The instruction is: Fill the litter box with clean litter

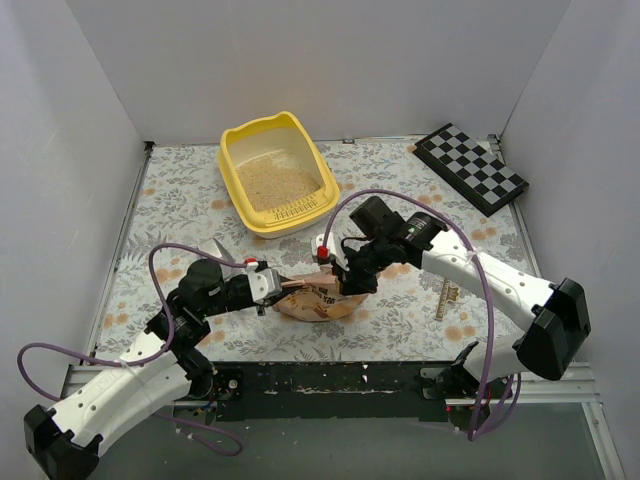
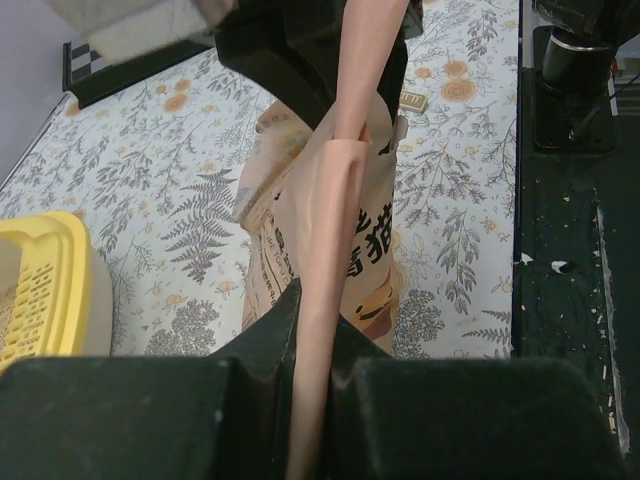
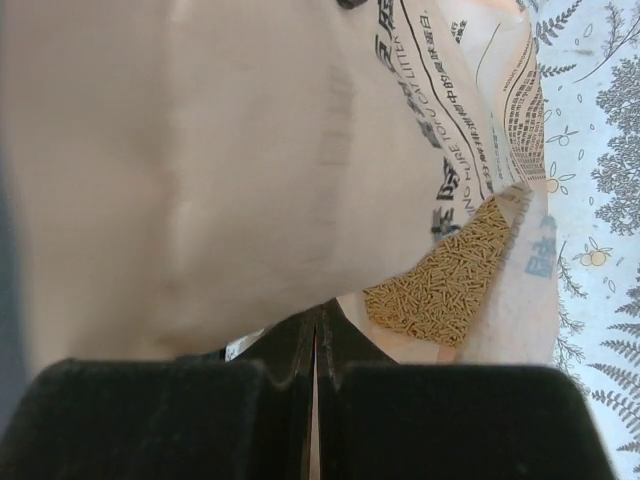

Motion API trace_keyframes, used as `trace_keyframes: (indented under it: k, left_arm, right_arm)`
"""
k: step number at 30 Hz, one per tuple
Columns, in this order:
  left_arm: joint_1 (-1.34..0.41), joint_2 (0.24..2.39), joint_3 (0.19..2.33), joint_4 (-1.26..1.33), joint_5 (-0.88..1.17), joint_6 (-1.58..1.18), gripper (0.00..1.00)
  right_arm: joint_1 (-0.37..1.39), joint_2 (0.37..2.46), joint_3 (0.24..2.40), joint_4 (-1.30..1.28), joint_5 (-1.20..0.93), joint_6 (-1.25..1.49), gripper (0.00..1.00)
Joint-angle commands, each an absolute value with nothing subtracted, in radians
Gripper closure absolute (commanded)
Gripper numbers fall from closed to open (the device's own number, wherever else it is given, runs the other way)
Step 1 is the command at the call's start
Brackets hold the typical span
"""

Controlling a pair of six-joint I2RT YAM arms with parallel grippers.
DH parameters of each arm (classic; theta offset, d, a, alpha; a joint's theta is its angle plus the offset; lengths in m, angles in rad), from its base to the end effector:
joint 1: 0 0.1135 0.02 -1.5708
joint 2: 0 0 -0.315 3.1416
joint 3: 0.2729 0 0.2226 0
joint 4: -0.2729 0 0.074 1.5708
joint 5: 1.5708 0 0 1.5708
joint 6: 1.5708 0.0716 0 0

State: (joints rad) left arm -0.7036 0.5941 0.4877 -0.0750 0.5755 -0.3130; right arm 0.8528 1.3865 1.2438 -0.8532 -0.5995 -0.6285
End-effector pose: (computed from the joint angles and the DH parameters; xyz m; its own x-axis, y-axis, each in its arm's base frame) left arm 0.0589 -0.1011 0.3025 -0.4237 0.0207 -0.9056 0.8624 0.3150 -0.3963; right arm 0.1376 0.2189 0.3404 0.0376 -0.6948 -0.7182 -0.9909 -0.1191 0.0634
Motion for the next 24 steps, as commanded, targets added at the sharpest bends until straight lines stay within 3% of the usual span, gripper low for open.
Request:
trace_keyframes:
  k: [1, 5, 7, 9, 11, 12, 14, 18, 24]
  left_arm:
    - [-0.71, 0.61, 0.548, -0.006, 0.584, -0.321, 1.0]
    - [-0.71, 0.646, 0.561, -0.006, 0.592, -0.316, 1.0]
    - [-0.709, 0.666, 0.569, 0.021, 0.584, -0.313, 1.0]
    - [-0.71, 0.684, 0.574, 0.034, 0.571, -0.31, 1.0]
    - [-0.71, 0.699, 0.587, 0.032, 0.561, -0.296, 1.0]
    - [-0.71, 0.706, 0.595, 0.031, 0.557, -0.287, 1.0]
    - [-0.707, 0.71, 0.61, 0.02, 0.539, -0.259, 1.0]
    - [-0.709, 0.735, 0.653, 0.006, 0.441, -0.18, 1.0]
    - [-0.704, 0.833, 0.785, -0.112, 0.364, -0.072, 1.0]
  right_arm:
    - [0.861, 1.43, 1.218, -0.799, -0.611, -0.601, 0.99]
    - [0.861, 1.477, 1.238, -0.795, -0.572, -0.588, 0.99]
    - [0.861, 1.496, 1.244, -0.784, -0.539, -0.568, 0.92]
    - [0.861, 1.502, 1.233, -0.737, -0.465, -0.526, 0.77]
    - [0.859, 1.487, 1.198, -0.643, -0.367, -0.471, 0.48]
    - [0.858, 1.474, 1.177, -0.596, -0.33, -0.442, 0.41]
    - [0.856, 1.442, 1.128, -0.493, -0.284, -0.407, 0.15]
    - [0.853, 1.381, 1.022, -0.316, -0.297, -0.361, 0.09]
    - [0.853, 1.384, 1.015, -0.259, -0.311, -0.315, 0.07]
